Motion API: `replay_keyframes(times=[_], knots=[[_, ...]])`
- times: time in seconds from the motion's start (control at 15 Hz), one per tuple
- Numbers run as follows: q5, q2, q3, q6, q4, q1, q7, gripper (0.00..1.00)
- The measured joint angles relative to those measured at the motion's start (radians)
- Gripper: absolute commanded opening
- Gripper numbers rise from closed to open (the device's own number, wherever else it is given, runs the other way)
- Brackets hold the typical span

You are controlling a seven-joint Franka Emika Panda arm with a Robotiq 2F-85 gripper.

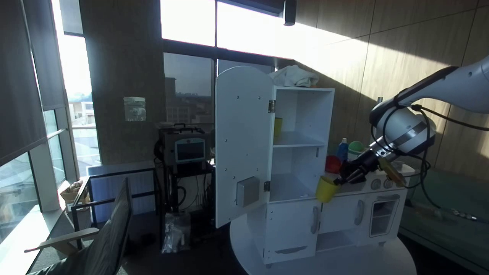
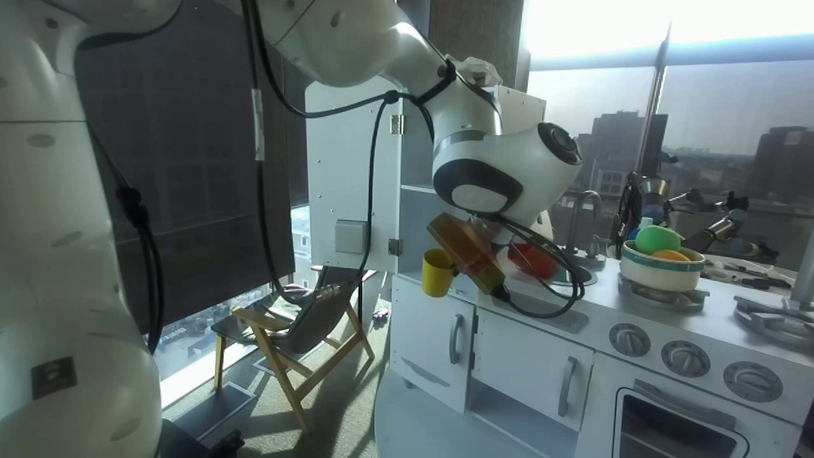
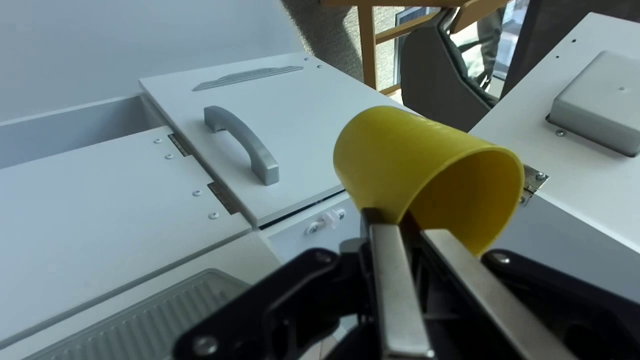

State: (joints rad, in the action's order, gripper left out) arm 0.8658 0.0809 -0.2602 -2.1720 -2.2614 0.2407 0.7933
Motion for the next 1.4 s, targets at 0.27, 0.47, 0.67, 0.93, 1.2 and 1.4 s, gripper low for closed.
replay_keyframes(times=[0.27,0.47,0.67,0.93,1.2,1.4], knots=[[0.000,0.025,-0.026,0.007,0.009,0.018,-0.045,0.12],[-0.010,0.045,-0.057,0.033,0.047,0.041,-0.091,0.12],[-0.015,0.052,-0.094,0.082,0.114,0.063,-0.142,0.12],[-0.015,0.052,-0.120,0.138,0.206,0.072,-0.204,0.12],[-0.012,0.039,-0.118,0.148,0.290,0.069,-0.281,0.12],[0.002,0.000,-0.119,0.168,0.368,0.069,-0.332,0.12]])
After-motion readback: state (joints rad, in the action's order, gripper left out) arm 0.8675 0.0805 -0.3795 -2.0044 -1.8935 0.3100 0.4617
